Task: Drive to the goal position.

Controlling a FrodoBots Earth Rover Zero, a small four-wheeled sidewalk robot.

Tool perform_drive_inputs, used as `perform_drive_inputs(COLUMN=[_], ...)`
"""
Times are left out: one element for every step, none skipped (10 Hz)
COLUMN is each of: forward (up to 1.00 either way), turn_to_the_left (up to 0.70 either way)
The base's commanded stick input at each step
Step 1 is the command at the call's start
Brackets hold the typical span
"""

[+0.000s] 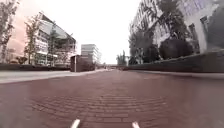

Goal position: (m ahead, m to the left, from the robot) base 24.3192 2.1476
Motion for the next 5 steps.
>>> perform_drive_inputs(forward=[0.7,0.7,0.7,0.7,0.7], turn_to_the_left=[0.0,0.0,0.0,0.0,0.0])
